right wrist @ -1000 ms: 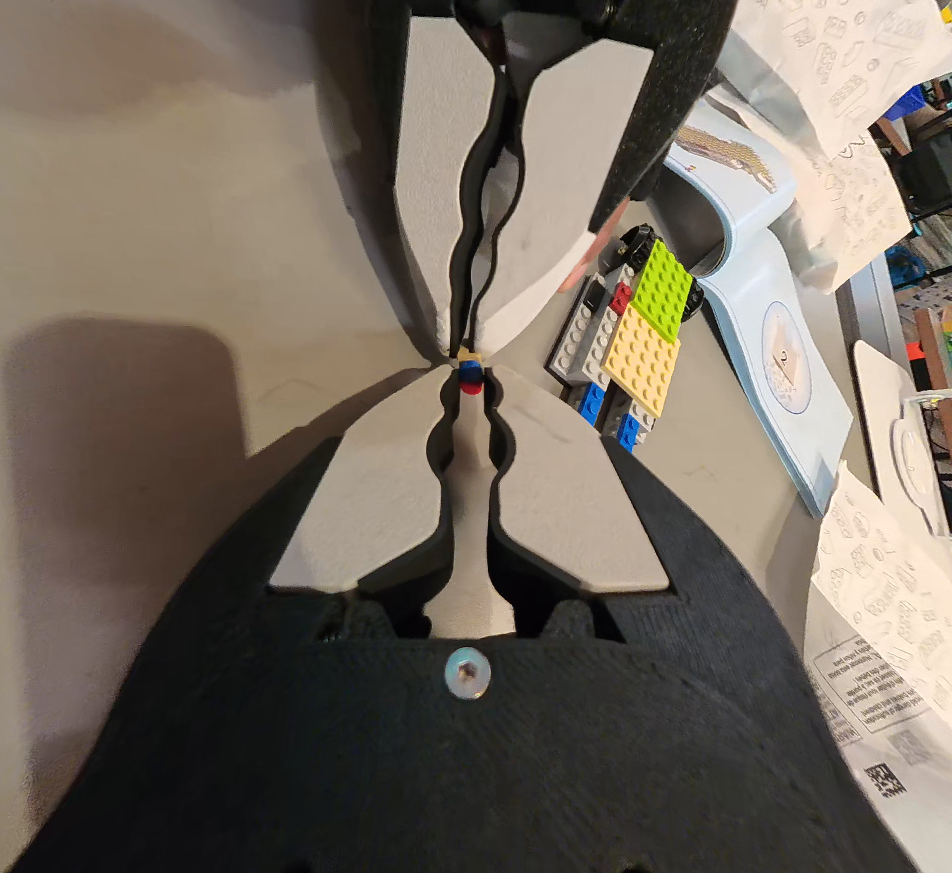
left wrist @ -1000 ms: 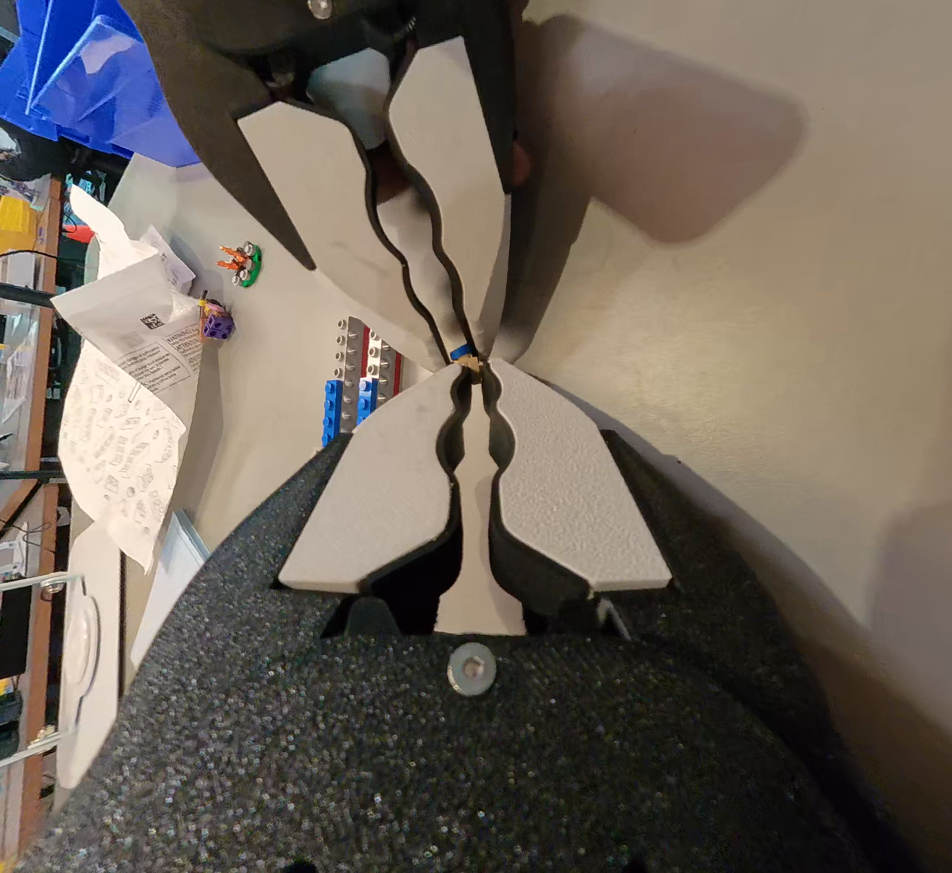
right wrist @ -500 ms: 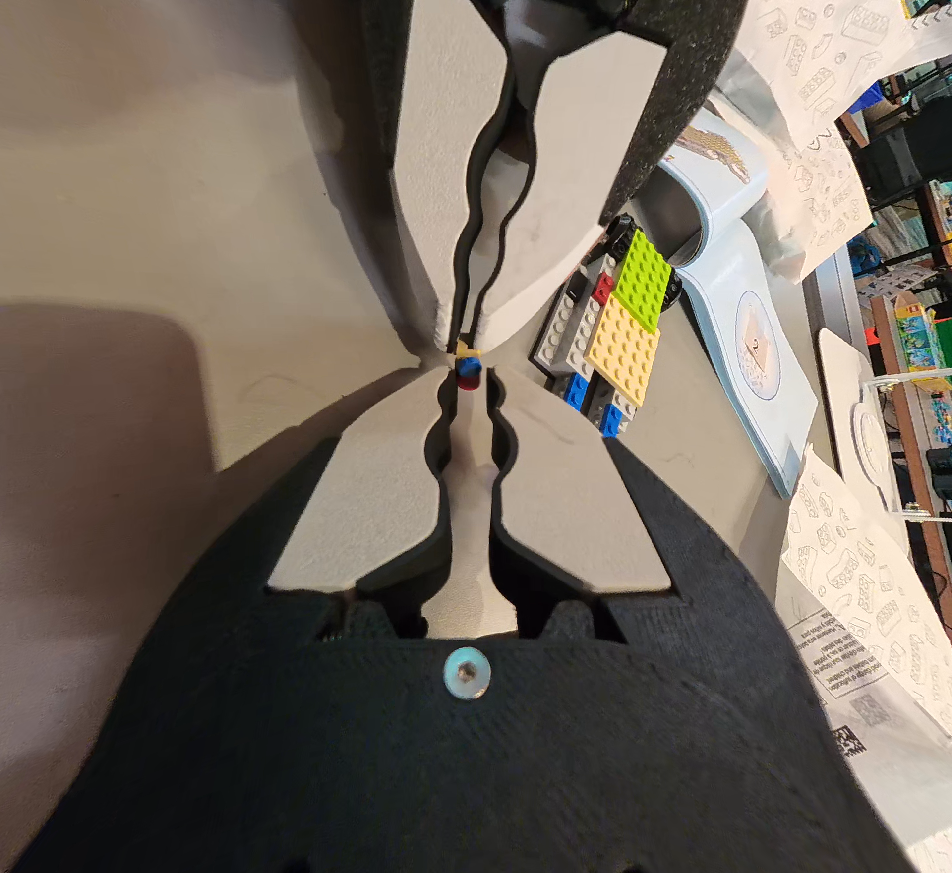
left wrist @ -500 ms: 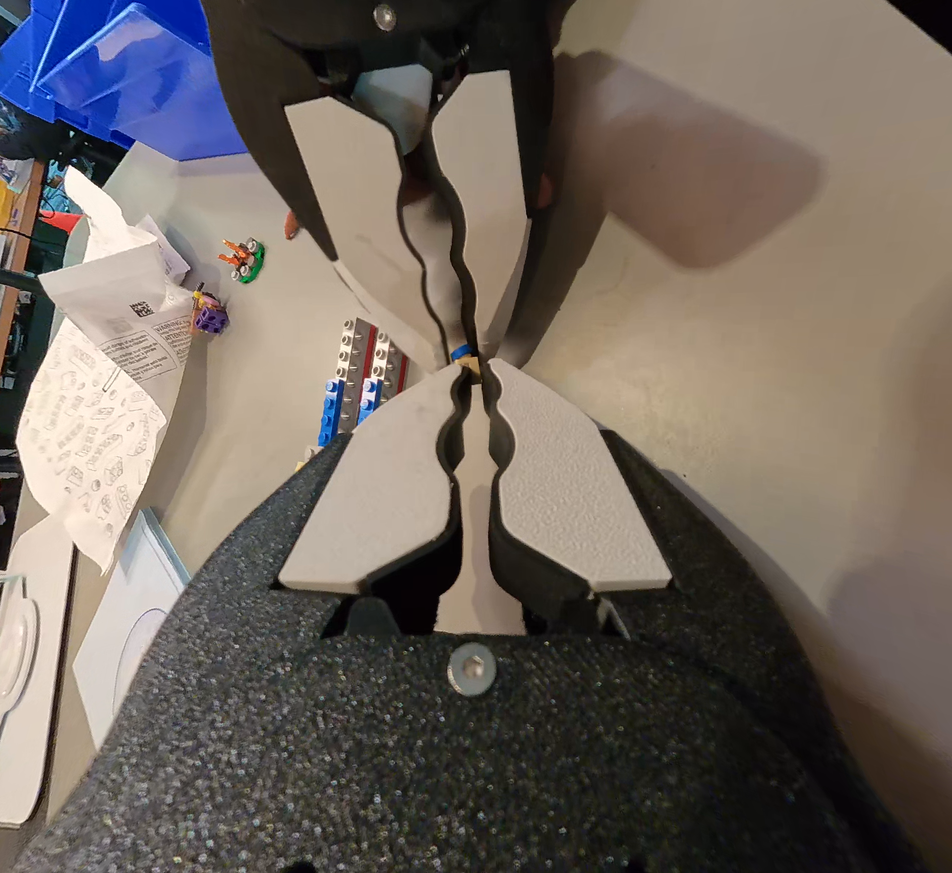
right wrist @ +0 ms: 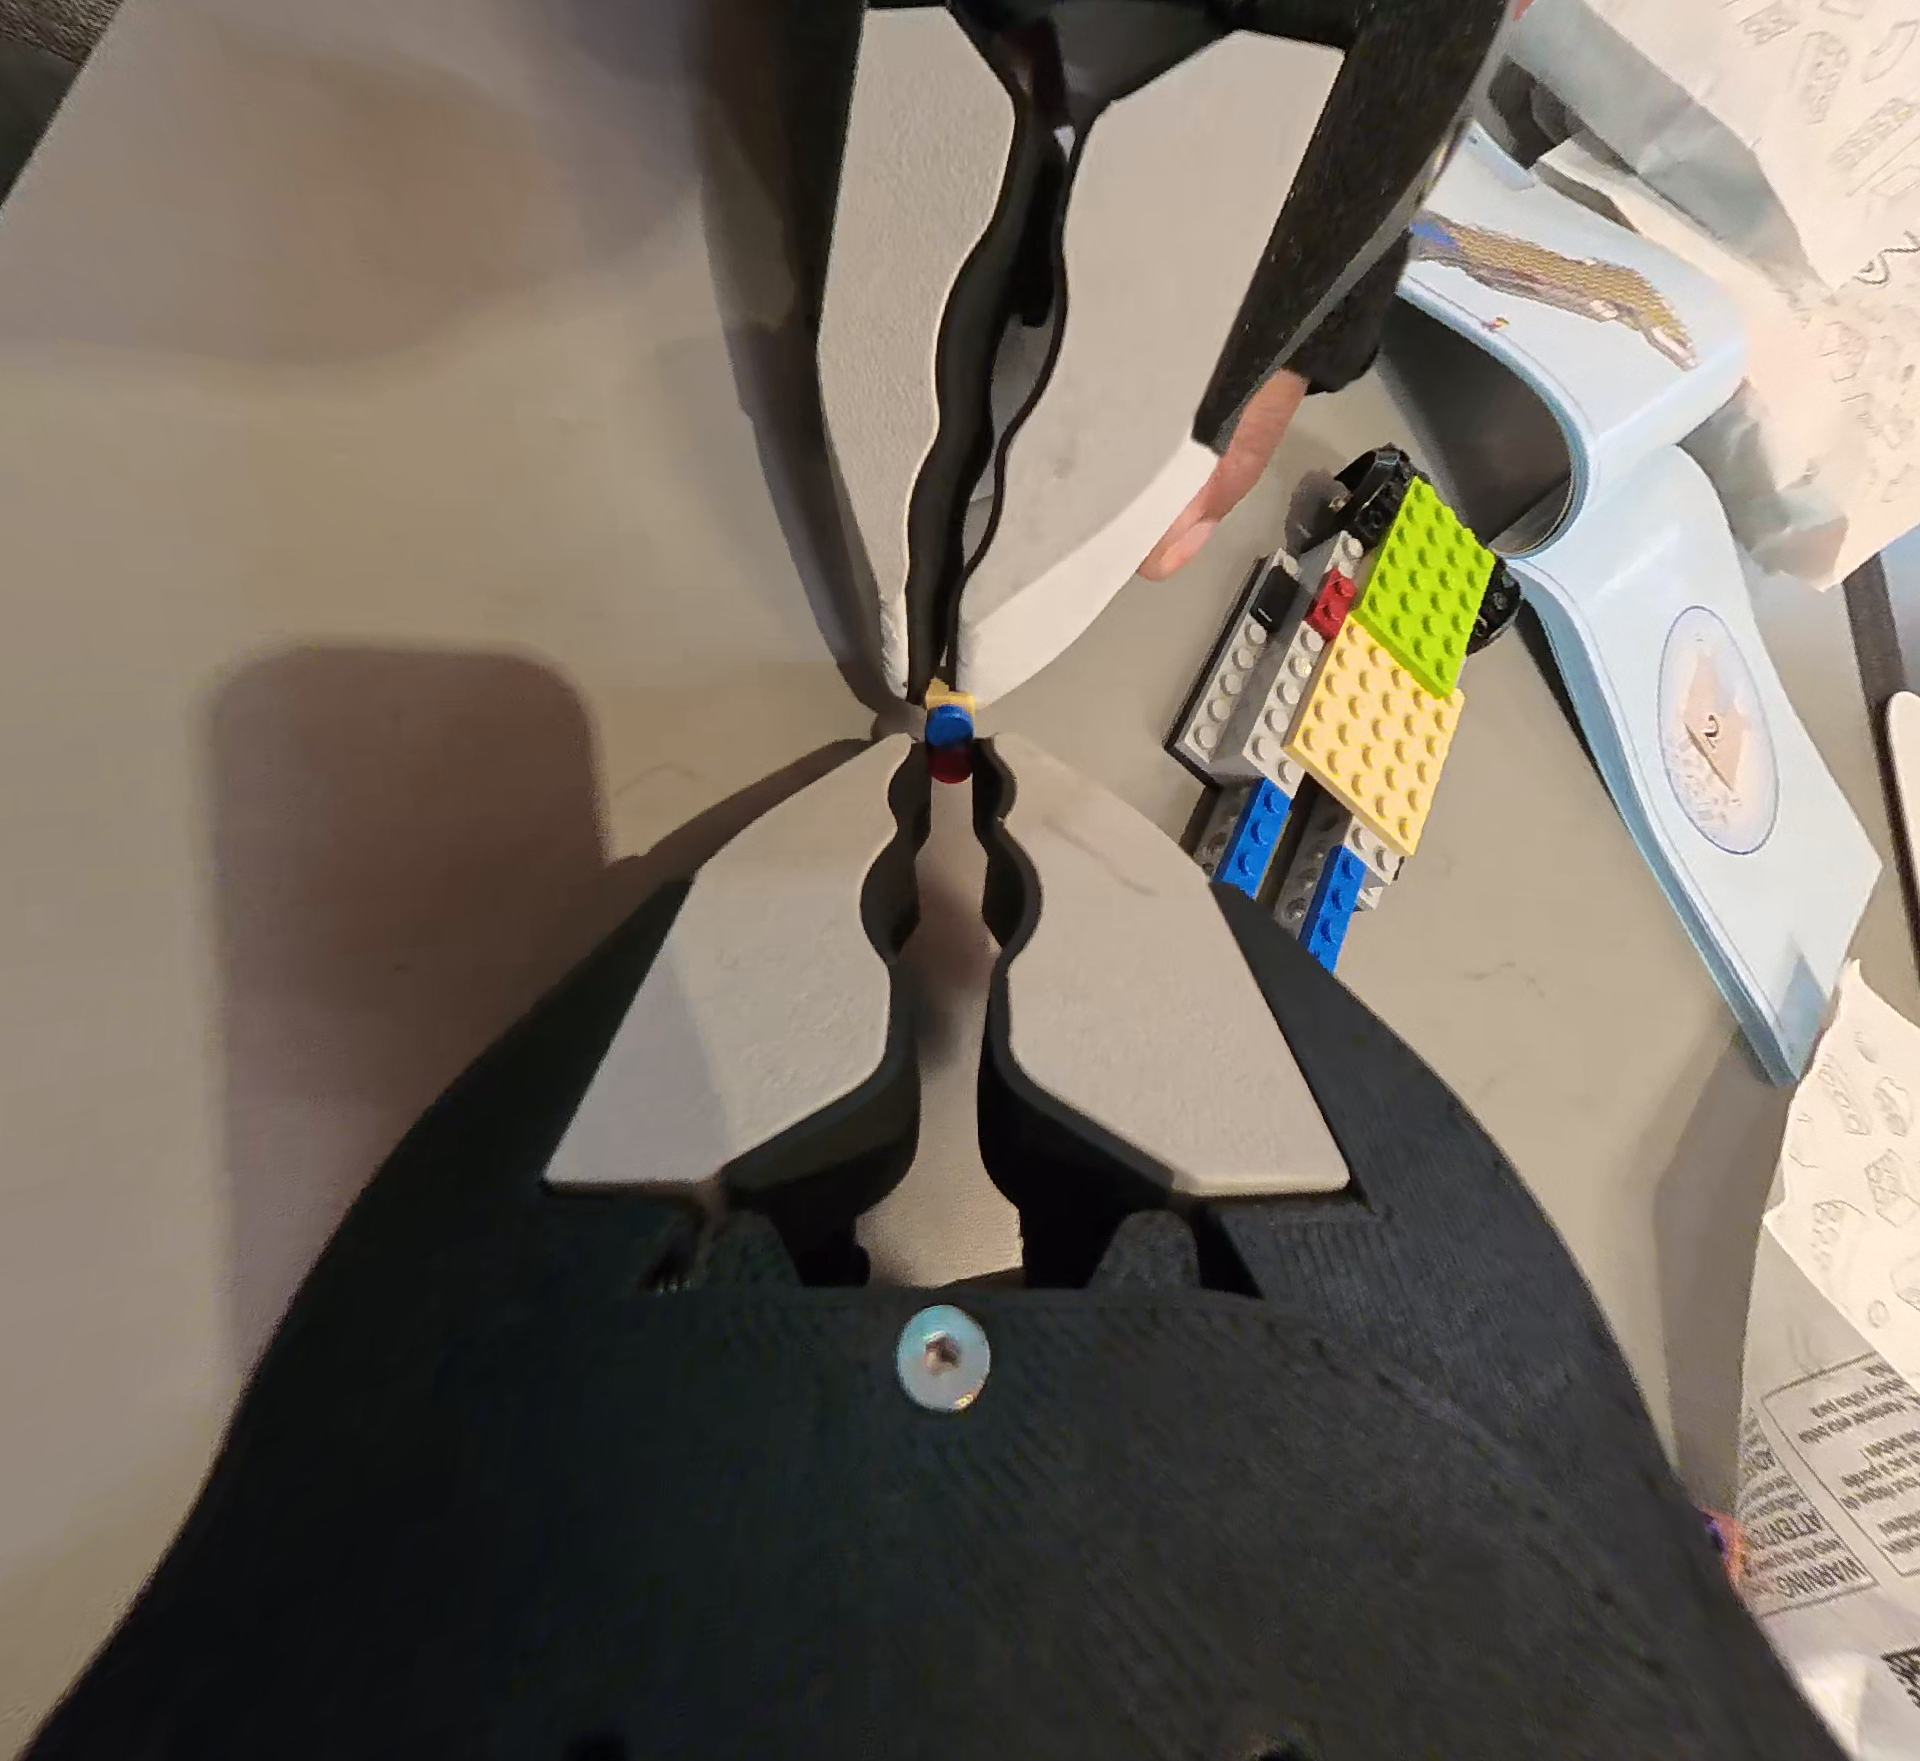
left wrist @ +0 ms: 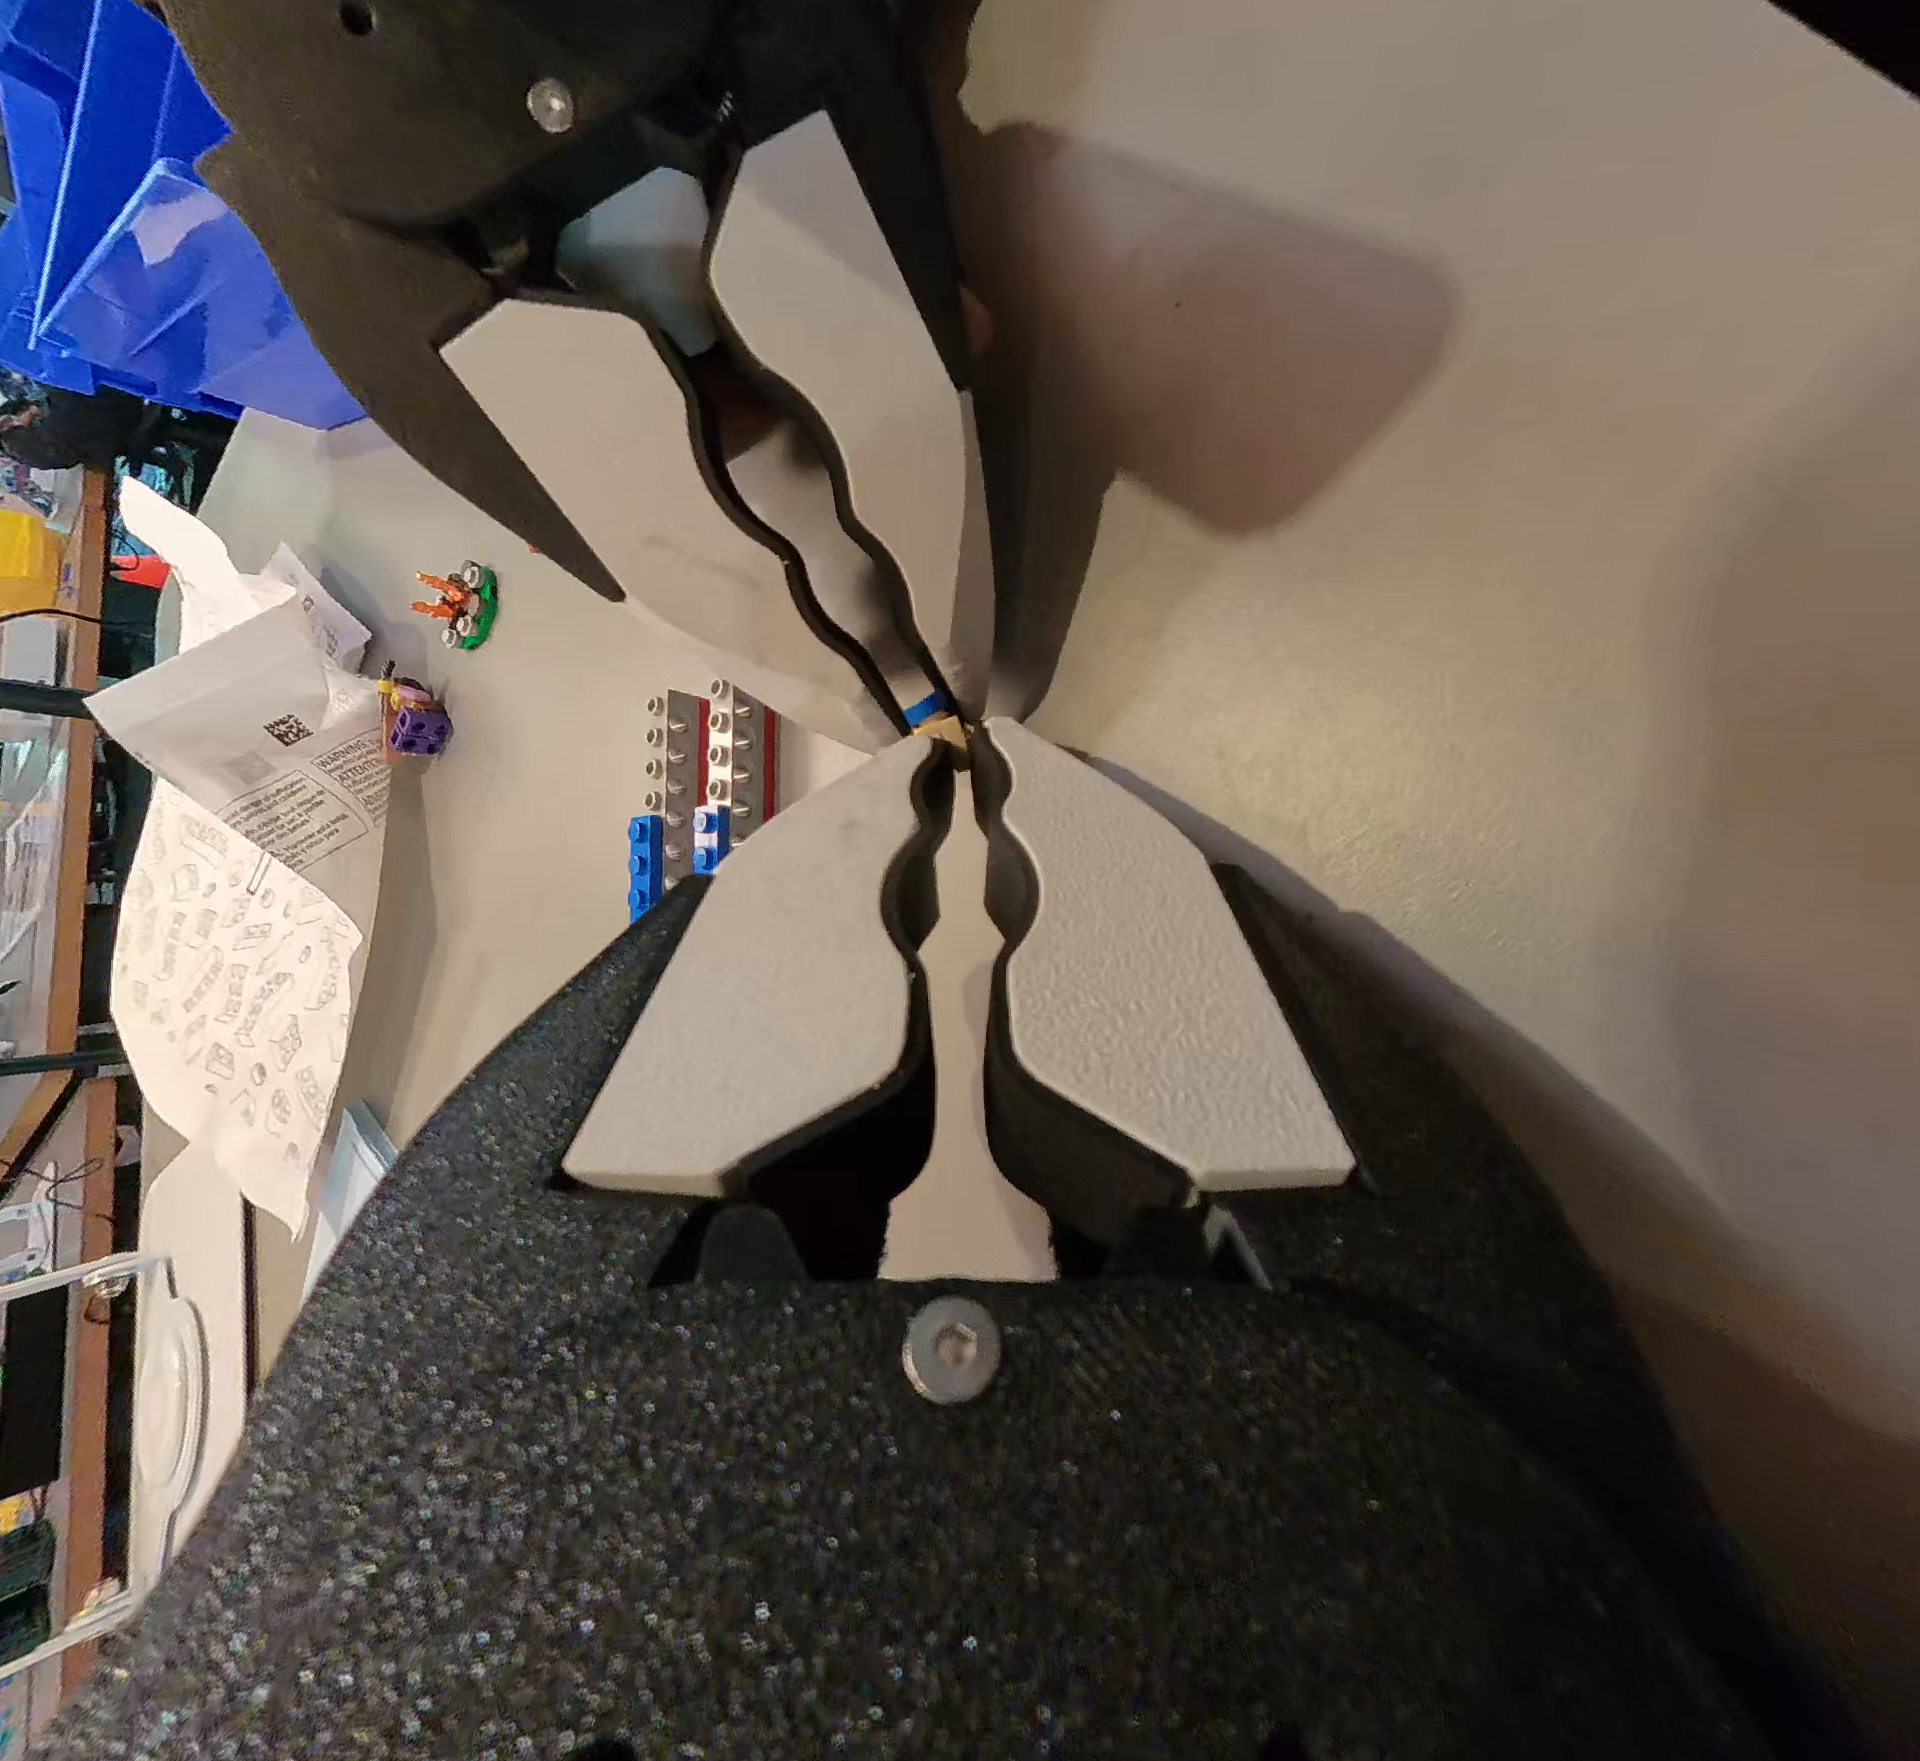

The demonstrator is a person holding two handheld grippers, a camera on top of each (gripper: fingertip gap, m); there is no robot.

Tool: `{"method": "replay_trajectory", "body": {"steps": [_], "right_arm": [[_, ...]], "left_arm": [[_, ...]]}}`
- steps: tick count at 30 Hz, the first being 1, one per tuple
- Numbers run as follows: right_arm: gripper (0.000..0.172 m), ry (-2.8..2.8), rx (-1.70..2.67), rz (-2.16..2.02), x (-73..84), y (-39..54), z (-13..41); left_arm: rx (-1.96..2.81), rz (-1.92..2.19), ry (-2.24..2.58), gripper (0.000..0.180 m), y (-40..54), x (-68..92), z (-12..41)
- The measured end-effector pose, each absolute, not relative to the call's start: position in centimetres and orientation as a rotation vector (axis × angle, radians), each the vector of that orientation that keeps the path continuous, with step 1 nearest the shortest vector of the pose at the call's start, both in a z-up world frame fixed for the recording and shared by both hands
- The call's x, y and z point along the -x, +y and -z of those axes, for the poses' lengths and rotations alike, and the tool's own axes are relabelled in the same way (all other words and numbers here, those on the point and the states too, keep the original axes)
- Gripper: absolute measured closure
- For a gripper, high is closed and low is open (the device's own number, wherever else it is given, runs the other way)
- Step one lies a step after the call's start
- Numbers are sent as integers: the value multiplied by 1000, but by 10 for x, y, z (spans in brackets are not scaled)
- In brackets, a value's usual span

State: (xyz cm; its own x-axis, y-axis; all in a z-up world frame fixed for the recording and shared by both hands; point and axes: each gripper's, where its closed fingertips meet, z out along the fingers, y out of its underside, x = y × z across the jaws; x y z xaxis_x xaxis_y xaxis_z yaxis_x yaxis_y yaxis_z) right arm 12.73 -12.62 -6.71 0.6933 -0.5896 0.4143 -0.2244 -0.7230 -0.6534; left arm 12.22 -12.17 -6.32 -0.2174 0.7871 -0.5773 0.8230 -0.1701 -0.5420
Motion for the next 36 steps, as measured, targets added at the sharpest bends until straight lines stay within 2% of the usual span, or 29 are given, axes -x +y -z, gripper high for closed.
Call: {"method": "replay_trajectory", "body": {"steps": [36], "right_arm": [[163,672,2277,552,-111,-118,69]], "left_arm": [[-2040,1328,1872,177,-114,-112,65]]}}
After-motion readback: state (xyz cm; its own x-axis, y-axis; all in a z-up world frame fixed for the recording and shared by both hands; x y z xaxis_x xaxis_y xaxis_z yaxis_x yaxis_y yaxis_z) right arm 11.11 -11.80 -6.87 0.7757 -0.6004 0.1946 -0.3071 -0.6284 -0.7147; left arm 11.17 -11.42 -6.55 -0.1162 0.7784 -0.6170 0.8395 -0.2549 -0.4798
